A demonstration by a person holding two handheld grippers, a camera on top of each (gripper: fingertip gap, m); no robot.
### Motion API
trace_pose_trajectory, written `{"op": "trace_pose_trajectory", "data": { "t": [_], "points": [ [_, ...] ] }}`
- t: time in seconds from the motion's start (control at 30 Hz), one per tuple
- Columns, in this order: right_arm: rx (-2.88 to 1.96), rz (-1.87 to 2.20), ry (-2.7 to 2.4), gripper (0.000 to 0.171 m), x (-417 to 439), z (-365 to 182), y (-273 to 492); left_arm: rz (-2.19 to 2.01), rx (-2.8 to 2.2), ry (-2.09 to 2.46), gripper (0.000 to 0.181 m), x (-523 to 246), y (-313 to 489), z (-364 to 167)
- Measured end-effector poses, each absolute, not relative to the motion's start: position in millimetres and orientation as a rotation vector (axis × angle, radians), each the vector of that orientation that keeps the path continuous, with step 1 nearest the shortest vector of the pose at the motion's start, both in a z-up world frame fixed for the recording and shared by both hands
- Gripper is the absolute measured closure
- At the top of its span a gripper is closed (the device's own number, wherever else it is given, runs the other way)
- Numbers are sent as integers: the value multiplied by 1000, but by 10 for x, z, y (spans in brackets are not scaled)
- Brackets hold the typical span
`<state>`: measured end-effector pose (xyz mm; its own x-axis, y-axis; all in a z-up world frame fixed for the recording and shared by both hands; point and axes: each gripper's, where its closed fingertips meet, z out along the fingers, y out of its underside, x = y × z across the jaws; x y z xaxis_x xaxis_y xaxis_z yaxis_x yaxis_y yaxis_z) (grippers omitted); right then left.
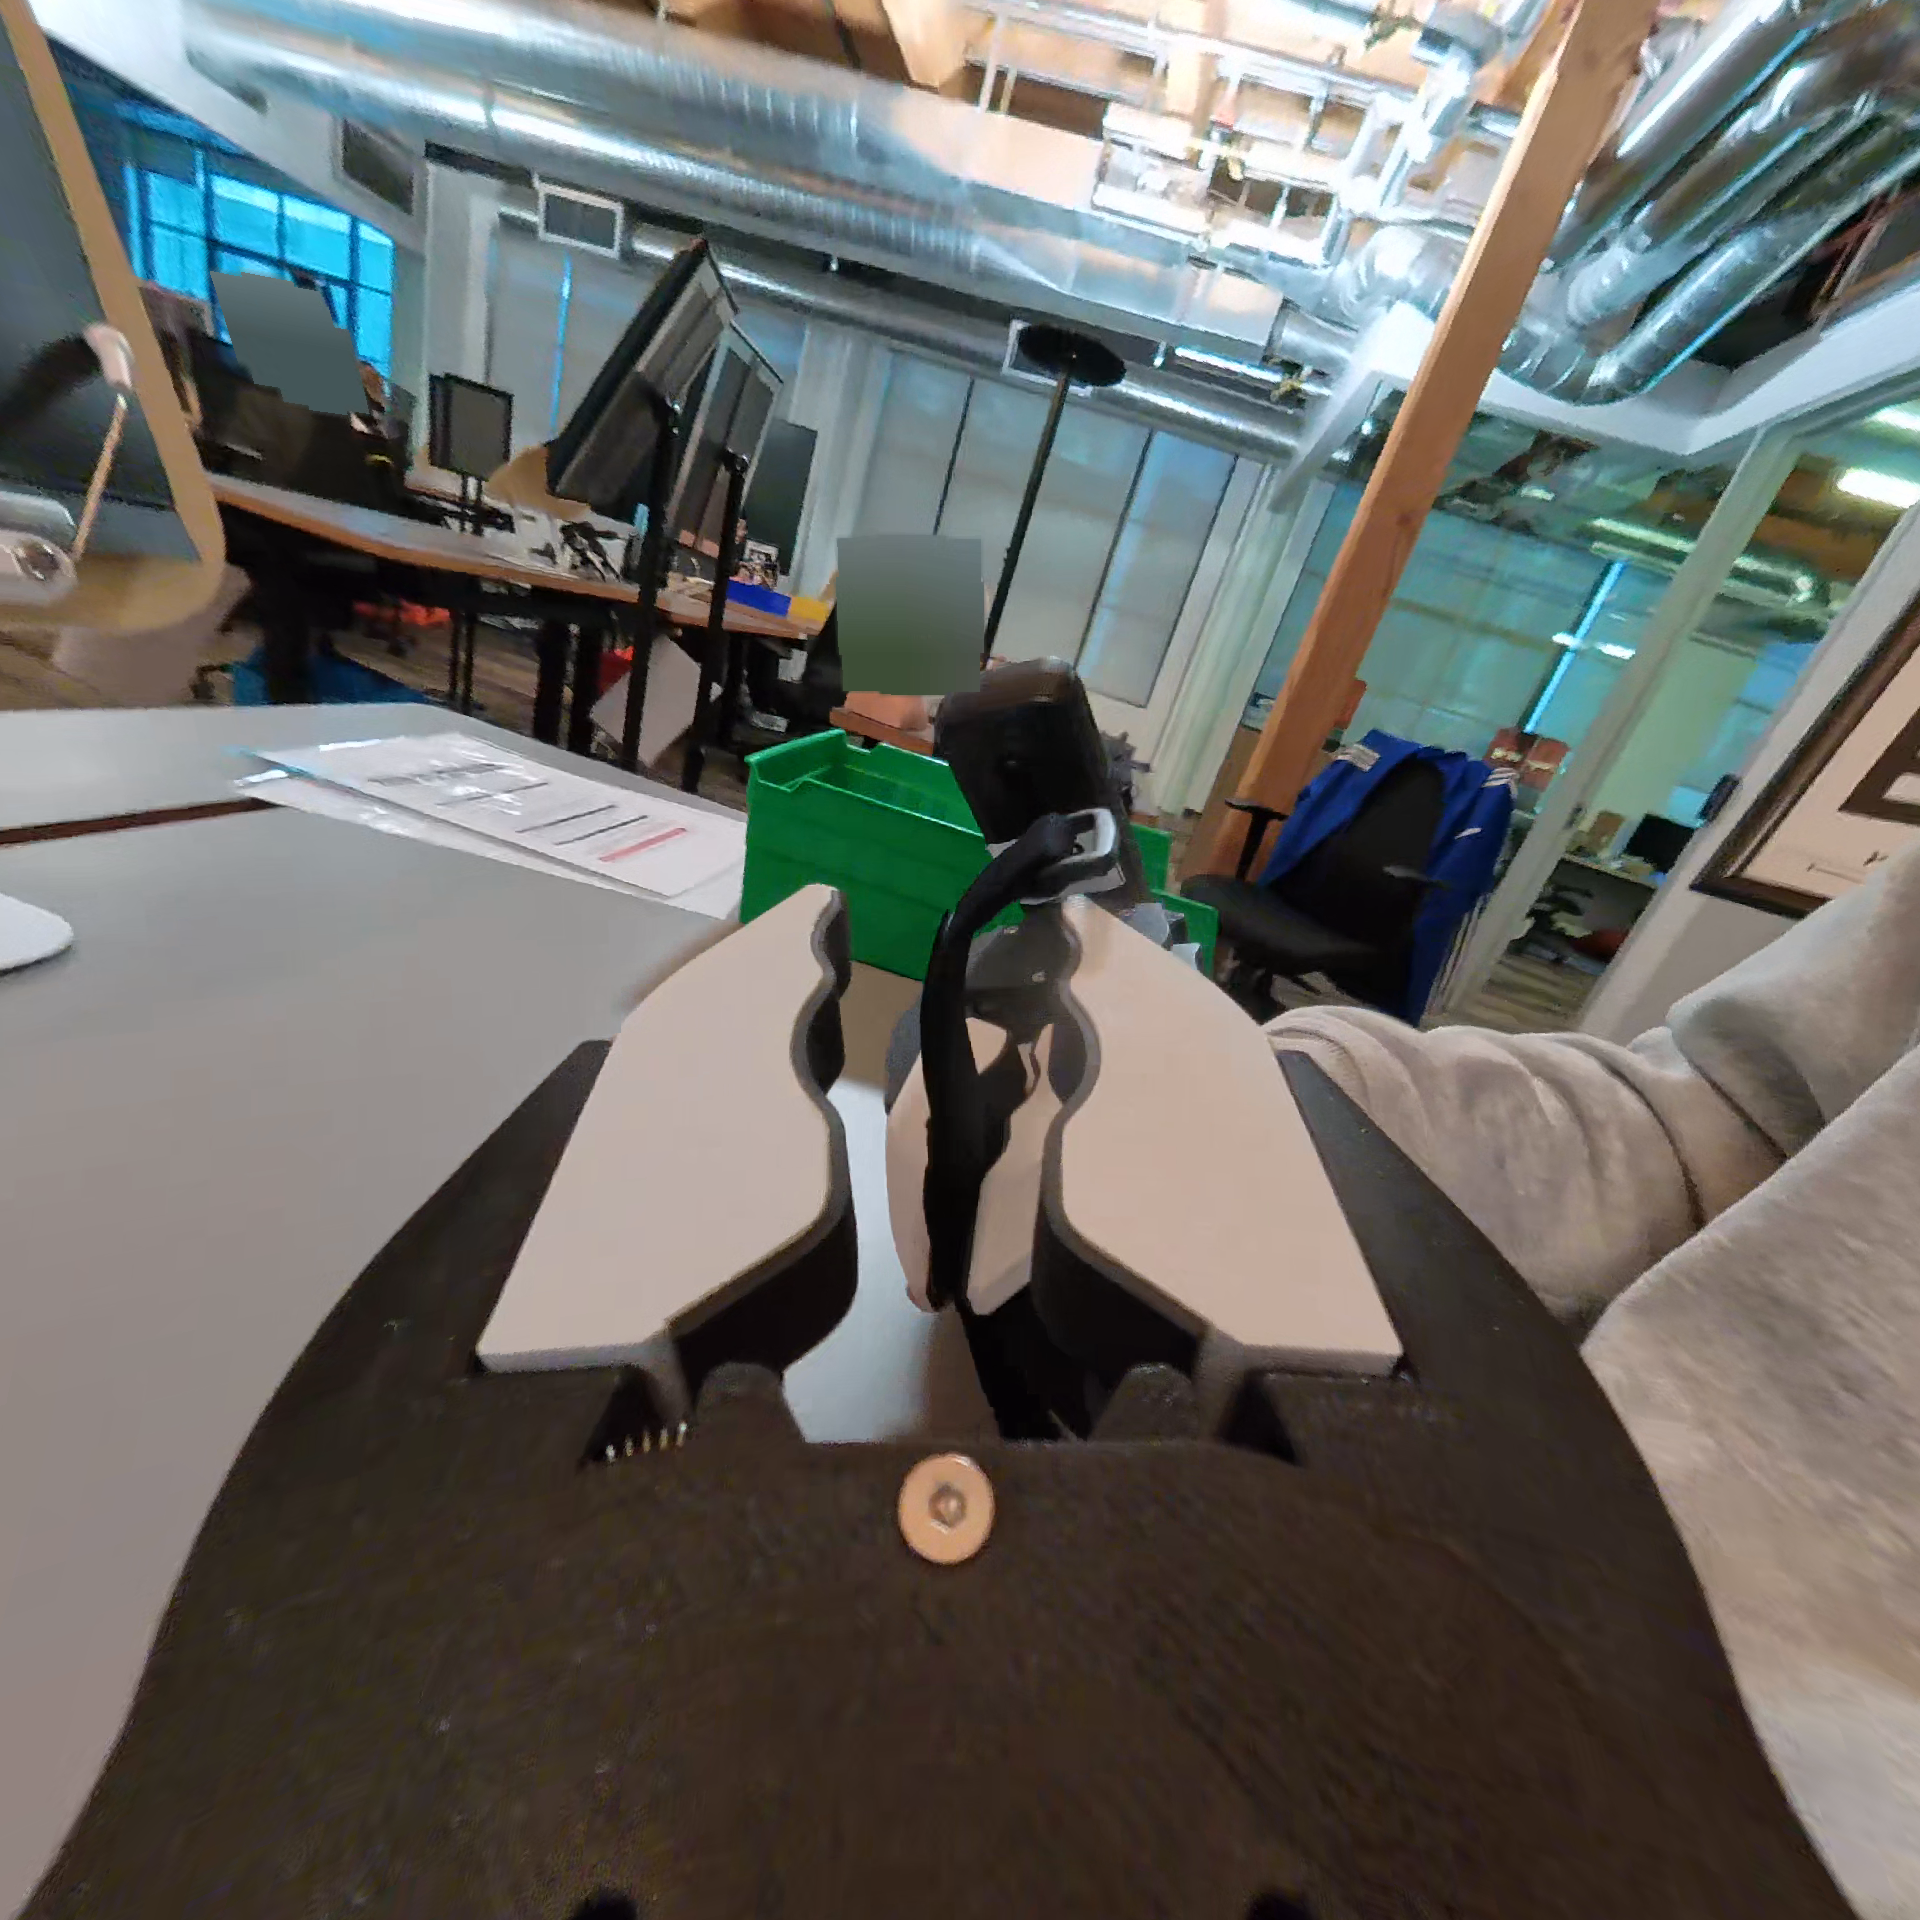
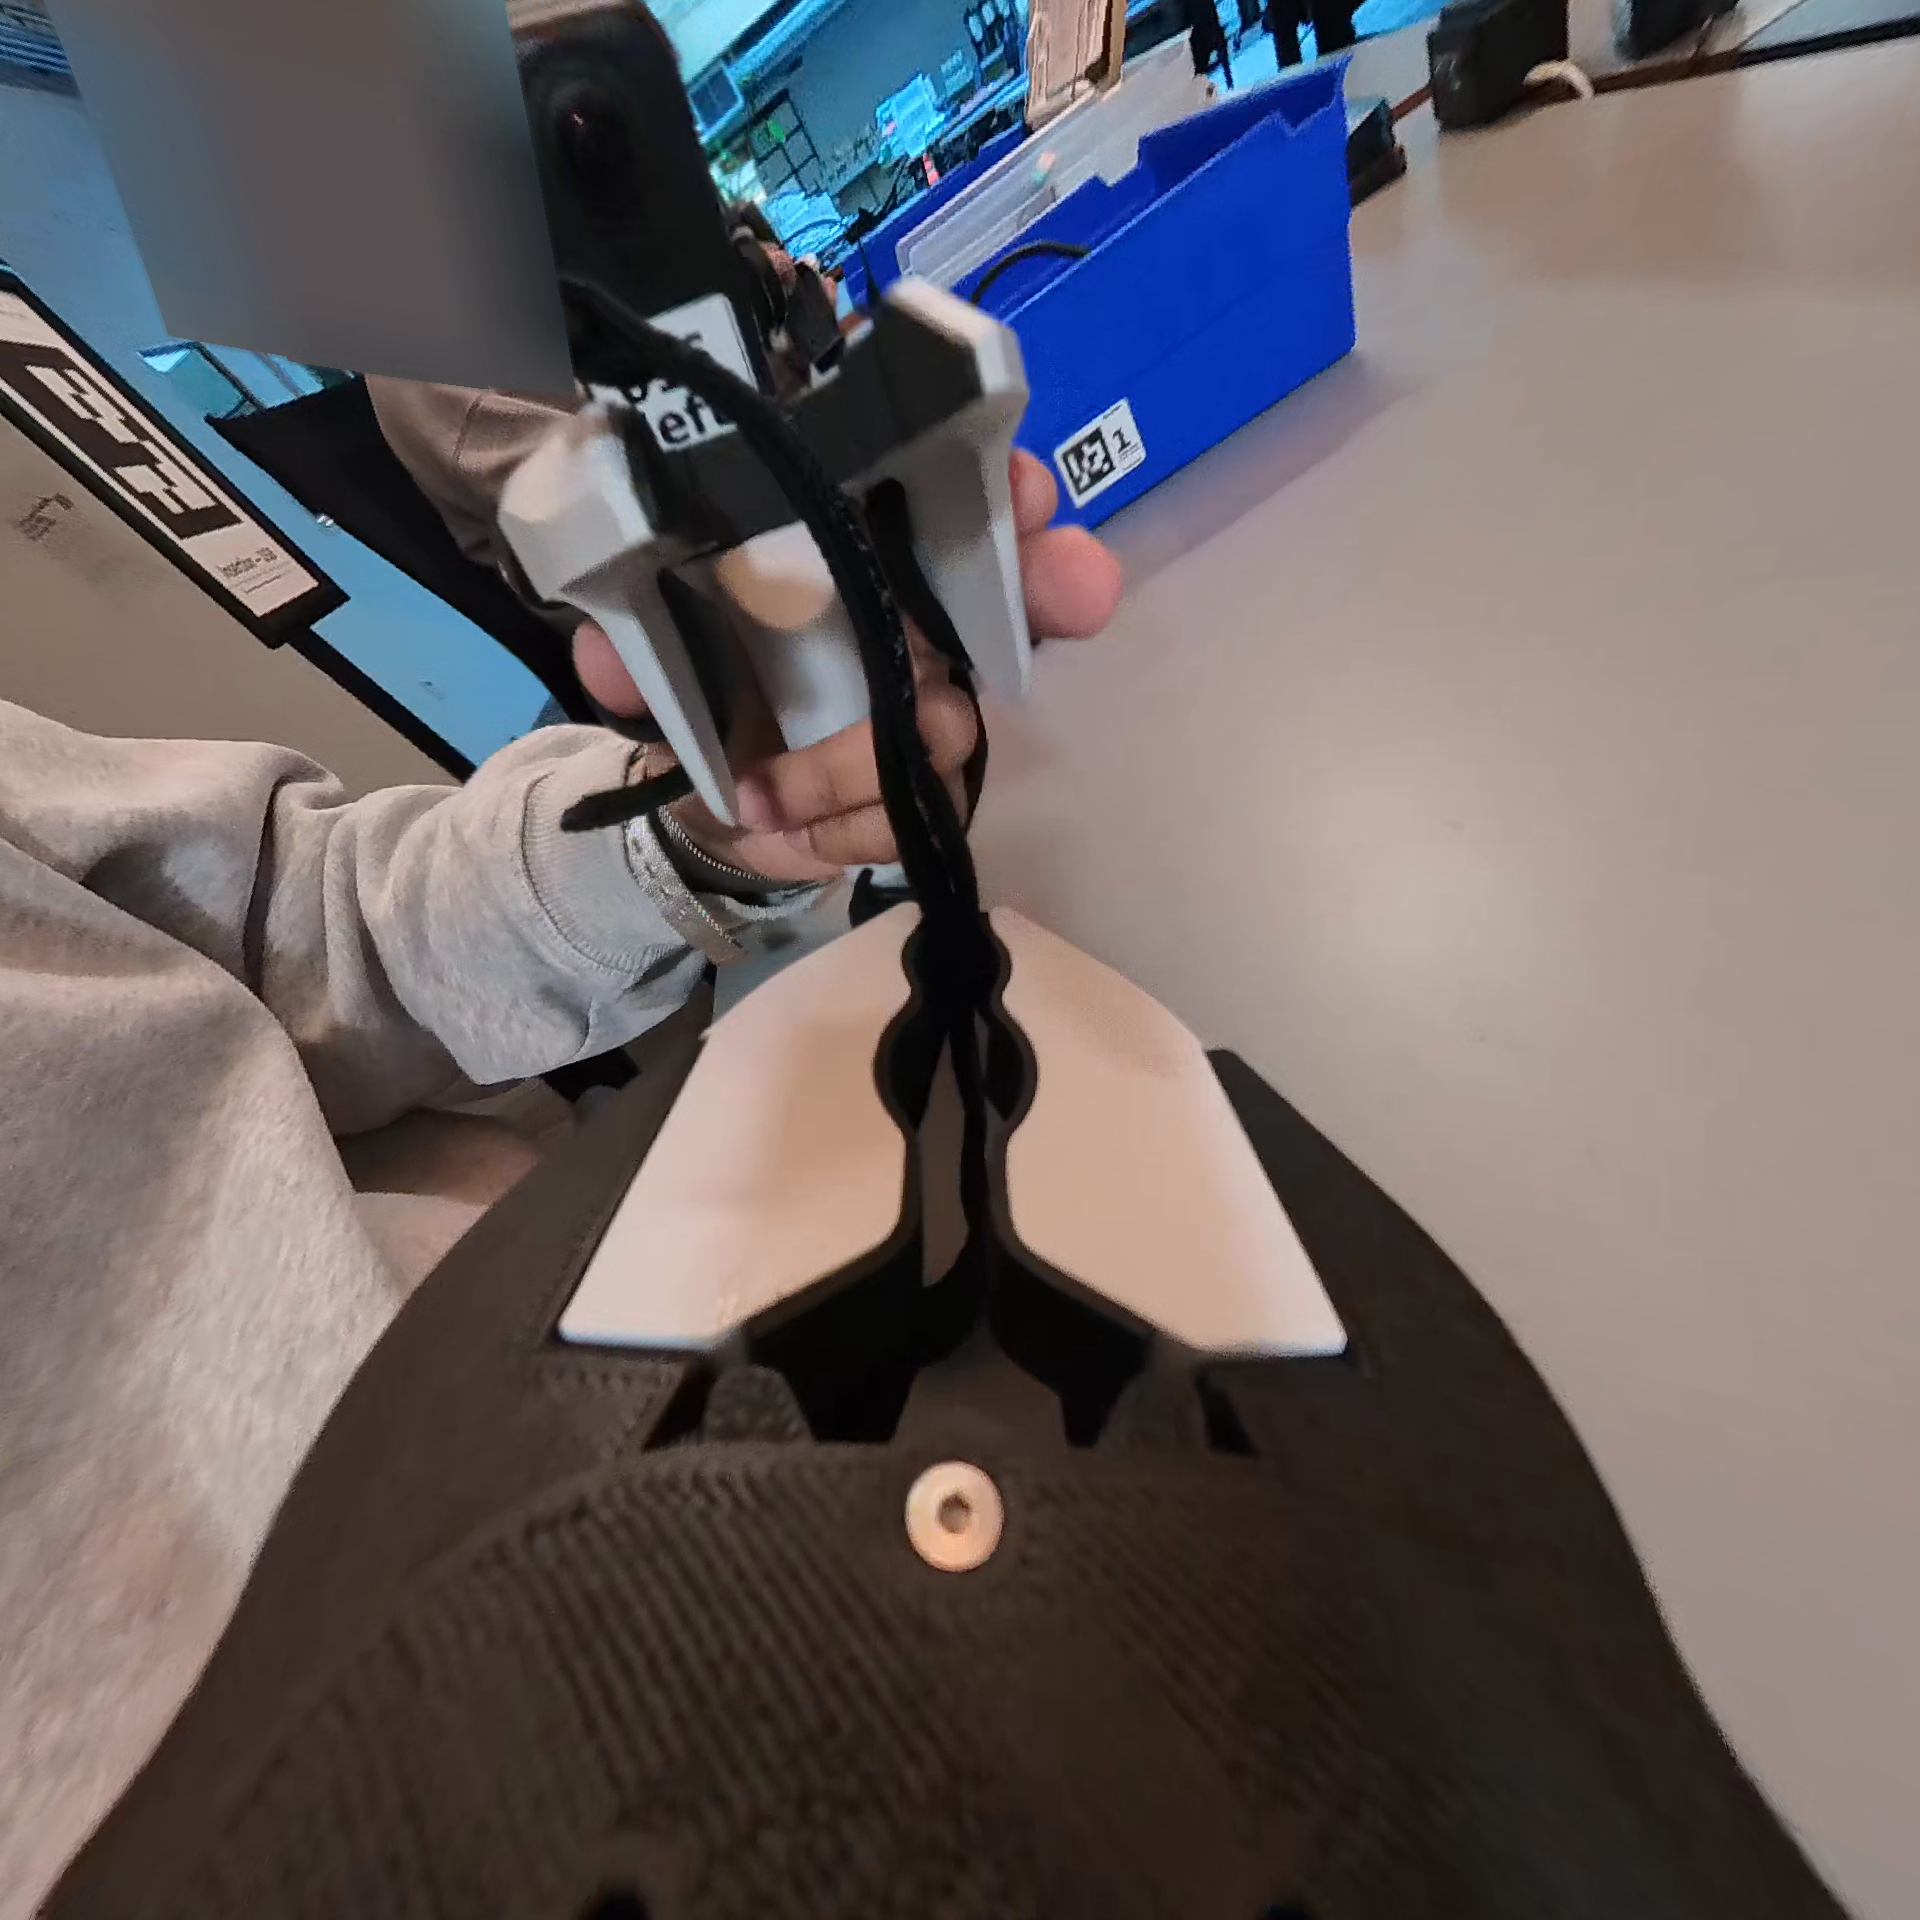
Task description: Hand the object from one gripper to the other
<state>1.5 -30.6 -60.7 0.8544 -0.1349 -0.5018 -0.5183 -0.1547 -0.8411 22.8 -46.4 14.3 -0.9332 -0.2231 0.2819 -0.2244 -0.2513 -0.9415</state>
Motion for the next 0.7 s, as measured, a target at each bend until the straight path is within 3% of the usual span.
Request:
{"op": "trace_pose_trajectory", "data": {
  "t": [0.2, 0.4, 0.7],
  "points": [
    [-1751, 414, 525, 164, -40, -706, -248, 2465, 549, -2007, 171, 231, -421, 122],
    [-1752, 428, 505, 159, -77, -708, -228, 2481, 538, -1980, 176, 226, -387, 152],
    [-1685, 245, 436, 108, 39, -576, -269, 2528, 644, -1861, 177, 354, -213, 214]
  ]
}}
